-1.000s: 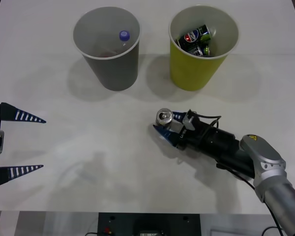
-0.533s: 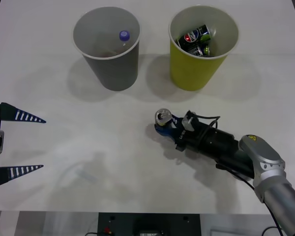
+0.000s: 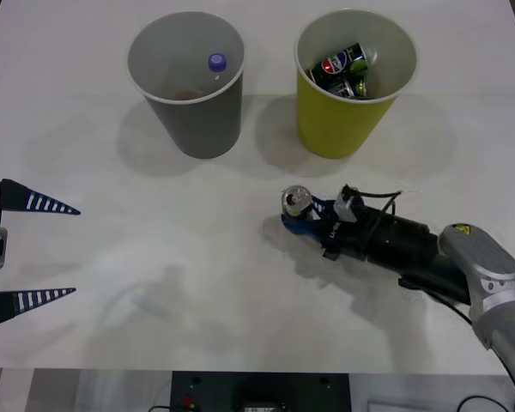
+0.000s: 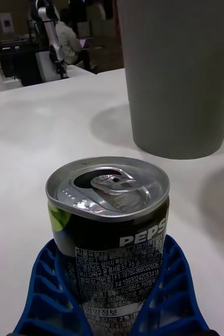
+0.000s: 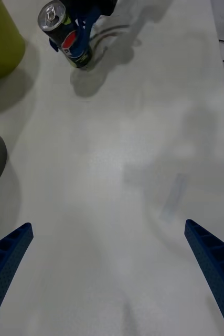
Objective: Put the can into the green bin and the plastic bottle into the gray bin
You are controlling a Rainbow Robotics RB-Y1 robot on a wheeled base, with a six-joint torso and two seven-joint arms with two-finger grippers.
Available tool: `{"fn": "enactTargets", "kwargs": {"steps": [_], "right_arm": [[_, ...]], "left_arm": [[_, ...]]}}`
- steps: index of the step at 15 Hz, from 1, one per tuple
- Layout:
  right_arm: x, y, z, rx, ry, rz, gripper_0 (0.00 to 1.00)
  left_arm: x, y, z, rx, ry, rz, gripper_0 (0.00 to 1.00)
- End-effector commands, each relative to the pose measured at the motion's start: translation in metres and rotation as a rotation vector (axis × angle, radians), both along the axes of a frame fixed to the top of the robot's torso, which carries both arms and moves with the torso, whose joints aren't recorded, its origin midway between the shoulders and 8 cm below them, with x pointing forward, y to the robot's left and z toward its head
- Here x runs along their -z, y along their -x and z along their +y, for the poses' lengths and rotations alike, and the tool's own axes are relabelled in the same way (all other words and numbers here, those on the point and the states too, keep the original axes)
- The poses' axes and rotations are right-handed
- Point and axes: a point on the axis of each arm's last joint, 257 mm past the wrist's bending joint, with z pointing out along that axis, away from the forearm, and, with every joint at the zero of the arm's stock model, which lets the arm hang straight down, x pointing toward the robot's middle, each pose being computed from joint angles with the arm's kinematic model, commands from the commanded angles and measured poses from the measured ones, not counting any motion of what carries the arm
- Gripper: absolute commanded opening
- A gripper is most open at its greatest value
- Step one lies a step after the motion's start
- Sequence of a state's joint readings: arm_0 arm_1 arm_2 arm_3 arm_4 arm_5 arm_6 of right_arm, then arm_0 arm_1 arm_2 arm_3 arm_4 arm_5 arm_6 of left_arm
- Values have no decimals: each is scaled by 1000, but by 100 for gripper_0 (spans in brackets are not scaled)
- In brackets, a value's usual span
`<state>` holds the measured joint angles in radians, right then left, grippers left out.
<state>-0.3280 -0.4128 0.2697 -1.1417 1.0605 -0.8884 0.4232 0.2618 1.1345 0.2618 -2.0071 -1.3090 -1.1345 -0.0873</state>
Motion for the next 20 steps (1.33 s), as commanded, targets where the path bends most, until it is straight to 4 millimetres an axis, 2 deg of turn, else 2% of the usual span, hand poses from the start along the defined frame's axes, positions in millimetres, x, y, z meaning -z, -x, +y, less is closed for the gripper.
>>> {"fn": "enactTargets", "kwargs": {"steps": [1, 5, 9, 13, 17, 20], "right_arm": [[-10, 9, -20, -22, 74, 48, 0], [-15, 14, -36, -4, 182, 156, 0], [-29, 20, -39, 65, 260, 256, 0], [-50, 32, -39, 162, 275, 391, 0], [-73, 46, -57, 261, 295, 514, 0], [-92, 50, -71, 331, 258, 576, 0]], "left_arm": [[0, 0, 0, 0, 0, 0, 100], [0, 0, 0, 0, 0, 0, 100], [0, 0, 0, 0, 0, 0, 100], [0, 0, 0, 0, 0, 0, 100], [0, 0, 0, 0, 0, 0, 100], [0, 0, 0, 0, 0, 0, 100]]}}
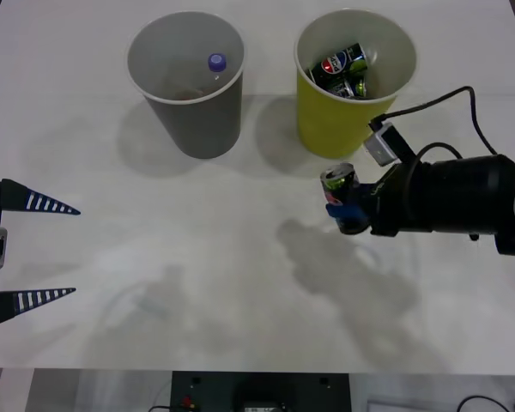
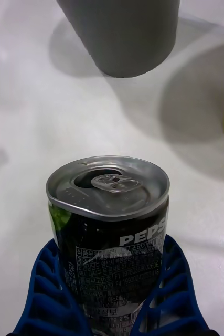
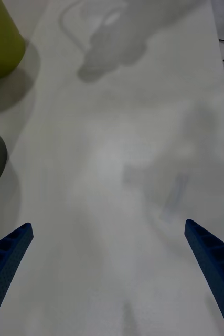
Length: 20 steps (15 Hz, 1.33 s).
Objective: Put the can into the green bin and the plastic bottle into the gray bin
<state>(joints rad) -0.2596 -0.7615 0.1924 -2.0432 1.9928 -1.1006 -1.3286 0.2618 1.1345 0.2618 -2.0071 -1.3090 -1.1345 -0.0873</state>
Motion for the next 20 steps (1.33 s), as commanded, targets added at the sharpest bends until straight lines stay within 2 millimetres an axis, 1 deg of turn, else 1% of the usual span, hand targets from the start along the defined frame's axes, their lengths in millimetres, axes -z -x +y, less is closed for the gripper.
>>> {"fn": "enactTargets", "kwargs": {"steps": [1, 5, 6, 9, 12, 15, 16, 17, 18, 20], "right_arm": [[-16, 2, -16, 50, 1, 21, 0], [-46, -1, -46, 60, 50, 24, 0], [-59, -4, -55, 68, 74, 11, 0], [-86, -16, -72, 83, 139, -46, 0], [-112, -28, -85, 93, 194, -52, 0], [-138, -43, -93, 108, 223, -15, 0], [-148, -49, -93, 111, 229, -9, 0], [-154, -54, -92, 112, 240, 4, 0], [-162, -64, -91, 118, 249, 16, 0], [-171, -82, -85, 132, 261, 37, 0]], "left_arm": [[0, 0, 0, 0, 0, 0, 100], [0, 0, 0, 0, 0, 0, 100], [0, 0, 0, 0, 0, 0, 100], [0, 0, 0, 0, 0, 0, 100], [0, 0, 0, 0, 0, 0, 100], [0, 0, 0, 0, 0, 0, 100], [0, 0, 0, 0, 0, 0, 100], [0, 0, 0, 0, 0, 0, 100], [0, 0, 0, 0, 0, 0, 100], [0, 0, 0, 0, 0, 0, 100]]}}
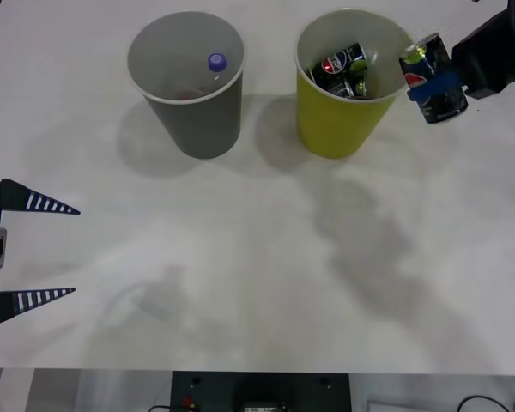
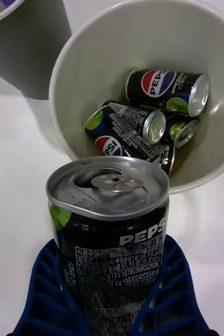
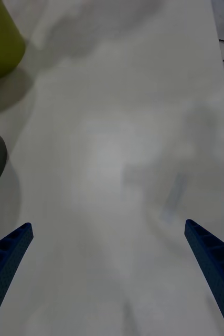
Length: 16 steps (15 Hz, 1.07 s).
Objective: Put the can into the green bin and the plastic bottle into the gray bin
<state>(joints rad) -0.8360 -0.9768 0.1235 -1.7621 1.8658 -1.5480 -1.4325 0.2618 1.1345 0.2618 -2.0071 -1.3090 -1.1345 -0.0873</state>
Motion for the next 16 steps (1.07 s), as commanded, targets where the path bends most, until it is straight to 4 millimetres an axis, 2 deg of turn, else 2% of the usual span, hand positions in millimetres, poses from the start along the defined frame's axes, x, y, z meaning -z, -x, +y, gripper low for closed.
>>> {"fn": "enactTargets", "kwargs": {"steps": [1, 7, 10, 15, 16], "right_arm": [[-14, -26, 8, 26, 10, 28, 0], [-32, -82, 48, 79, 40, 69, 0], [-30, -101, 61, 103, 72, 31, 0], [-31, -107, 61, 72, 120, -13, 1], [-31, -107, 62, 64, 124, -17, 25]], "left_arm": [[0, 0, 0, 0, 0, 0, 100], [0, 0, 0, 0, 0, 0, 100], [0, 0, 0, 0, 0, 0, 100], [0, 0, 0, 0, 0, 0, 100], [0, 0, 0, 0, 0, 0, 100]]}}
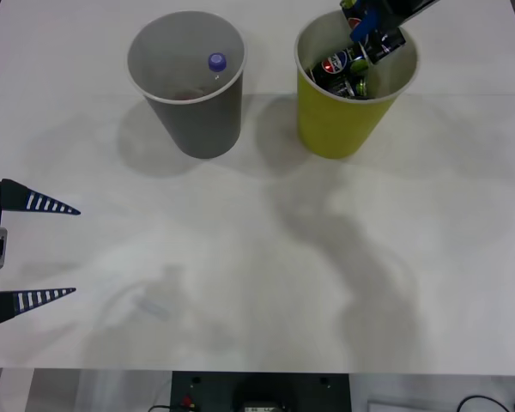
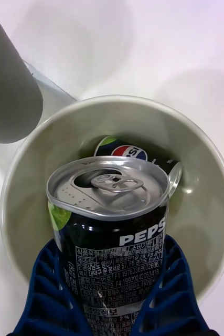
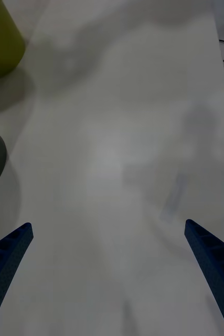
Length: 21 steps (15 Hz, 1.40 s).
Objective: Put the can into the green bin and the plastic bottle into the gray bin
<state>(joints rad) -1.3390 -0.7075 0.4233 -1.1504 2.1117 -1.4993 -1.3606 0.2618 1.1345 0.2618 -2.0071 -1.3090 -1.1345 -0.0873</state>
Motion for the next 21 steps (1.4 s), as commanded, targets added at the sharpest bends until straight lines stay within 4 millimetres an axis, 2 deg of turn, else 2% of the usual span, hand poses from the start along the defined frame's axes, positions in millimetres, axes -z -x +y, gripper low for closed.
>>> {"fn": "enactTargets", "kwargs": {"steps": [1, 2, 5, 10, 13, 19, 21], "right_arm": [[0, -1, 0, -34, 26, -16, 81], [-1, -1, 0, -40, 28, -18, 100], [-3, 2, 2, -75, 38, -27, 100], [-10, 34, -12, -175, 2, 11, 100], [-18, 47, -17, -224, -36, -57, 100], [13, 92, -44, -306, -14, -144, 100], [26, 109, -47, -331, -11, -153, 100]], "left_arm": [[0, 0, 0, 0, 0, 0, 100], [0, 0, 0, 0, 0, 0, 100], [0, 0, 0, 0, 0, 0, 100], [0, 0, 0, 0, 0, 0, 100], [0, 0, 0, 0, 0, 0, 100], [0, 0, 0, 0, 0, 0, 100], [0, 0, 0, 0, 0, 0, 100]]}}
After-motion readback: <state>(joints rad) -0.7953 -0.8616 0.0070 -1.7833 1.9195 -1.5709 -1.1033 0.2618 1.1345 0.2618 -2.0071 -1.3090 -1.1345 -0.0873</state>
